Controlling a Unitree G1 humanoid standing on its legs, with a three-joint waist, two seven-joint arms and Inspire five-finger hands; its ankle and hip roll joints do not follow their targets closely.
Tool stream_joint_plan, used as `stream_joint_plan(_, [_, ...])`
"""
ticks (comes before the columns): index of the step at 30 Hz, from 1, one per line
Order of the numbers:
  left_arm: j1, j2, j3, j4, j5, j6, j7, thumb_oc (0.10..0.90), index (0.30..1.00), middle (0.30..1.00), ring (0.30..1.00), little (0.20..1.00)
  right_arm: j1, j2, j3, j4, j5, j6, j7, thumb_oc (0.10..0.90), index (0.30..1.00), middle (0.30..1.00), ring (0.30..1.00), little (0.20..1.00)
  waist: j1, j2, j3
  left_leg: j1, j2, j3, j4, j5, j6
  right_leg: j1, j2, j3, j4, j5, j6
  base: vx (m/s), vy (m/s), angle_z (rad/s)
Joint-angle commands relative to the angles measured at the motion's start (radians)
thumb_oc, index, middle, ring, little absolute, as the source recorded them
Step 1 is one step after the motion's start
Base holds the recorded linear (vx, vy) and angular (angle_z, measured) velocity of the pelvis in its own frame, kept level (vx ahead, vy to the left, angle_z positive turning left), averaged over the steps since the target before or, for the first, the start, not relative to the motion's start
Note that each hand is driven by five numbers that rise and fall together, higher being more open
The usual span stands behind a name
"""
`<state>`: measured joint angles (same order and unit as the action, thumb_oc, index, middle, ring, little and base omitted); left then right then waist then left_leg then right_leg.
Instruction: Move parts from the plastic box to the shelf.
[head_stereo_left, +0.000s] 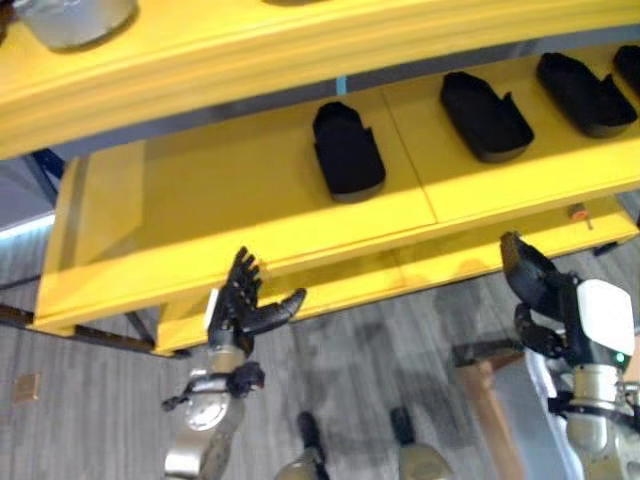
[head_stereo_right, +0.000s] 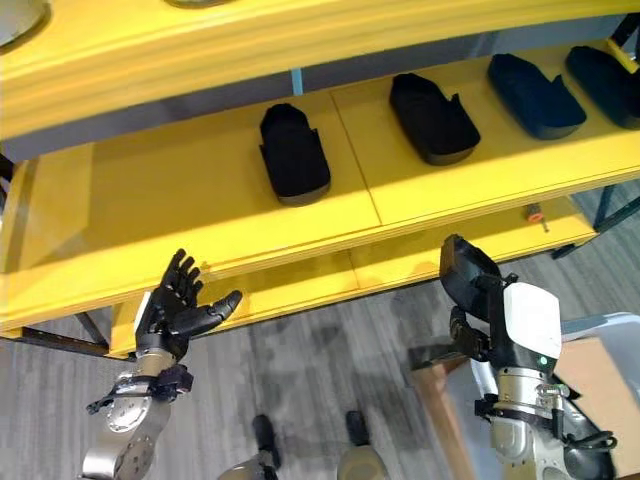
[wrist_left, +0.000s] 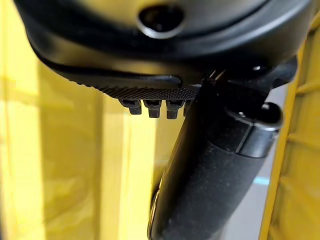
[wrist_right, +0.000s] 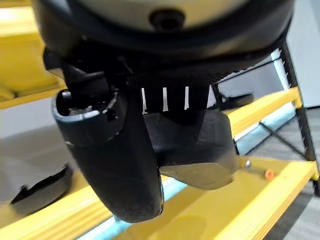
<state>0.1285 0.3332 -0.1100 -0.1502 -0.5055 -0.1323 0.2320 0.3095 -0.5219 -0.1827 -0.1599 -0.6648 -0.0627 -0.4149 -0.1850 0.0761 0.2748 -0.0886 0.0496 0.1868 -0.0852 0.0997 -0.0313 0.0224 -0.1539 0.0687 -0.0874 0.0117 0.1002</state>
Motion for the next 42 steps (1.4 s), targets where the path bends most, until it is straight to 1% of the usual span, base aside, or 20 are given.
stream_joint_plan(1, [-0.062,0.039,0.051,-0.066,0.011,-0.112,0.021,0.9,1.0,1.0,1.0,1.0,-0.127,-0.073,-0.016,-0.093,-0.006,-0.049,-0.088,0.4,0.3,0.3,0.3,0.3,0.026,-0.038,-0.141,-0.034,0.08,-0.012,0.006,0.027,-0.052,0.016,0.028,0.069,0.033,-0.08,0.02,0.11,0.116,0.12])
stream_joint_plan(7, [-0.068,0.046,0.056,-0.061,0.015,-0.108,0.036,0.9,1.0,1.0,1.0,1.0,-0.179,-0.077,0.017,-0.093,0.003,-0.046,-0.076,0.4,0.3,0.3,0.3,0.3,0.047,-0.058,-0.159,-0.063,0.045,0.001,0.027,-0.009,-0.025,-0.008,-0.019,0.069,0.012,-0.054,0.052,0.09,0.113,0.09])
stream_joint_plan(8, [-0.068,0.05,0.06,-0.059,0.016,-0.109,0.044,0.9,1.0,1.0,1.0,1.0,-0.208,-0.08,0.037,-0.088,0.005,-0.043,-0.073,0.4,0.3,0.3,0.3,0.3,0.059,-0.066,-0.162,-0.077,0.029,0.002,0.038,-0.023,-0.013,-0.02,-0.037,0.074,0.005,-0.037,0.067,0.06,0.115,0.0])
stream_joint_plan(14, [-0.066,0.061,0.073,-0.061,0.019,-0.114,0.055,0.9,1.0,1.0,1.0,1.0,-0.273,-0.084,0.083,-0.075,0.004,-0.04,-0.057,0.4,0.3,0.3,0.3,0.3,0.084,-0.086,-0.169,-0.11,-0.013,0.007,0.066,-0.061,0.02,-0.061,-0.082,0.091,0.005,0.017,0.108,0.06,0.142,-0.13])
stream_joint_plan(16, [-0.073,0.066,0.076,-0.063,0.026,-0.117,0.059,0.9,1.0,1.0,1.0,1.0,-0.297,-0.083,0.101,-0.068,0.0,-0.036,-0.052,0.4,0.3,0.3,0.3,0.3,0.091,-0.089,-0.168,-0.116,-0.033,0.005,0.067,-0.071,0.034,-0.077,-0.098,0.096,0.016,0.039,0.121,0.06,0.191,-0.16])
stream_joint_plan(19, [-0.085,0.075,0.072,-0.065,0.038,-0.116,0.059,0.9,1.0,1.0,1.0,1.0,-0.319,-0.082,0.12,-0.06,-0.004,-0.031,-0.038,0.4,0.3,0.3,0.3,0.3,0.098,-0.086,-0.165,-0.106,-0.058,0.002,0.052,-0.079,0.054,-0.111,-0.113,0.096,0.102,0.075,0.128,0.07,0.194,-0.01])
stream_joint_plan(21, [-0.107,0.086,0.067,-0.06,0.045,-0.117,0.062,0.9,1.0,1.0,1.0,1.0,-0.348,-0.086,0.145,-0.05,-0.002,-0.028,-0.032,0.4,0.3,0.3,0.3,0.3,0.099,-0.08,-0.149,-0.085,-0.062,0.005,0.034,-0.086,0.062,-0.146,-0.097,0.077,0.196,0.081,0.113,0.03,0.161,-0.03])
stream_joint_plan(23, [-0.11,0.093,0.074,-0.058,0.054,-0.12,0.067,0.9,1.0,1.0,1.0,1.0,-0.363,-0.087,0.161,-0.042,-0.004,-0.029,-0.03,0.4,0.3,0.3,0.3,0.3,0.105,-0.077,-0.137,-0.062,-0.059,0.019,0.013,-0.093,0.061,-0.163,-0.077,0.015,0.227,0.066,0.096,0.03,0.103,-0.27])
stream_joint_plan(24, [-0.111,0.093,0.075,-0.058,0.054,-0.12,0.068,0.9,1.0,1.0,1.0,1.0,-0.365,-0.087,0.162,-0.042,-0.004,-0.029,-0.031,0.4,0.3,0.3,0.3,0.3,0.106,-0.075,-0.136,-0.064,-0.056,0.021,0.012,-0.088,0.06,-0.167,-0.074,0.017,0.227,0.071,0.094,0.08,0.096,-0.35])
stream_joint_plan(25, [-0.114,0.09,0.07,-0.053,0.054,-0.116,0.06,0.9,1.0,1.0,1.0,1.0,-0.361,-0.09,0.158,-0.031,-0.002,-0.035,-0.028,0.4,0.3,0.3,0.3,0.3,0.085,-0.074,-0.132,-0.041,-0.061,0.017,0.001,-0.096,0.056,-0.187,0.029,0.029,0.219,-0.005,0.07,0.07,0.071,-0.29])
stream_joint_plan(26, [-0.117,0.086,0.066,-0.047,0.055,-0.114,0.055,0.9,1.0,1.0,1.0,1.0,-0.354,-0.092,0.151,-0.029,0.003,-0.044,-0.03,0.4,0.3,0.3,0.3,0.3,0.071,-0.072,-0.127,-0.033,-0.058,0.013,-0.002,-0.094,0.053,-0.238,0.119,0.058,0.224,-0.031,0.043,0.09,0.093,-0.25])
stream_joint_plan(27, [-0.117,0.083,0.064,-0.045,0.052,-0.112,0.049,0.9,1.0,1.0,1.0,1.0,-0.351,-0.095,0.147,-0.029,0.004,-0.046,-0.031,0.4,0.3,0.3,0.3,0.3,0.067,-0.071,-0.123,-0.03,-0.064,0.011,-0.002,-0.091,0.052,-0.256,0.148,0.062,0.222,-0.037,0.033,0.02,0.027,-0.08])
stream_joint_plan(28, [-0.117,0.083,0.064,-0.045,0.052,-0.112,0.049,0.9,1.0,1.0,1.0,1.0,-0.351,-0.096,0.146,-0.029,0.004,-0.046,-0.031,0.4,0.3,0.3,0.3,0.3,0.068,-0.07,-0.123,-0.03,-0.063,0.011,-0.002,-0.092,0.051,-0.258,0.15,0.062,0.225,-0.038,0.032,0.07,0.037,0.04])
stream_joint_plan(29, [-0.114,0.072,0.059,-0.041,0.051,-0.108,0.04,0.9,1.0,1.0,1.0,1.0,-0.341,-0.097,0.139,-0.044,0.008,-0.064,-0.04,0.4,0.3,0.3,0.3,0.3,0.055,-0.072,-0.117,-0.009,-0.077,0.0,-0.002,-0.095,0.048,-0.274,0.207,0.055,0.193,-0.036,-0.007,0.11,0.015,0.13])
stream_joint_plan(31, [-0.115,0.06,0.052,-0.036,0.042,-0.105,0.03,0.9,1.0,1.0,1.0,1.0,-0.317,-0.098,0.132,-0.057,0.007,-0.077,-0.042,0.4,0.3,0.3,0.3,0.3,0.044,-0.067,-0.115,0.013,-0.082,-0.029,-0.002,-0.098,0.044,-0.245,0.215,0.079,0.178,-0.044,-0.026,0.15,0.012,0.29])
stream_joint_plan(32, [-0.115,0.051,0.044,-0.038,0.037,-0.106,0.021,0.9,1.0,1.0,1.0,1.0,-0.304,-0.102,0.125,-0.062,0.006,-0.077,-0.037,0.4,0.3,0.3,0.3,0.3,0.04,-0.062,-0.113,0.026,-0.087,-0.043,-0.001,-0.101,0.045,-0.229,0.205,0.102,0.177,-0.046,-0.026,0.13,-0.014,0.6])
stream_joint_plan(33, [-0.115,0.047,0.035,-0.039,0.032,-0.105,0.014,0.9,1.0,1.0,1.0,1.0,-0.289,-0.108,0.116,-0.068,0.006,-0.085,-0.039,0.4,0.3,0.3,0.3,0.3,0.031,-0.06,-0.114,0.032,-0.087,-0.05,0.0,-0.106,0.044,-0.219,0.216,0.127,0.167,-0.043,-0.03,0.08,-0.019,0.48])
stream_joint_plan(38, [-0.102,0.033,0.025,-0.052,0.018,-0.099,-0.004,0.9,1.0,1.0,1.0,1.0,-0.236,-0.114,0.063,-0.087,0.004,-0.085,-0.037,0.4,0.3,0.3,0.3,0.3,0.031,-0.041,-0.145,0.036,-0.081,-0.052,-0.002,-0.106,0.036,-0.167,0.194,0.099,0.069,-0.014,-0.026,0.1,-0.086,0.19])
stream_joint_plan(41, [-0.106,0.03,0.013,-0.046,0.011,-0.093,-0.008,0.9,1.0,1.0,1.0,1.0,-0.219,-0.116,0.044,-0.096,0.005,-0.09,-0.043,0.4,0.3,0.3,0.3,0.3,0.023,-0.035,-0.152,0.046,-0.075,-0.057,-0.002,-0.103,0.025,-0.144,0.187,0.08,0.055,-0.018,-0.032,0.06,-0.104,0.12])
stream_joint_plan(42, [-0.121,0.026,0.006,-0.038,-0.002,-0.095,-0.014,0.9,1.0,1.0,1.0,1.0,-0.207,-0.124,0.026,-0.101,0.008,-0.097,-0.048,0.4,0.3,0.3,0.3,0.3,0.013,-0.037,-0.139,0.031,-0.073,-0.056,0.079,-0.123,0.009,-0.137,0.179,0.07,0.067,-0.034,-0.045,0.04,-0.199,0.24])
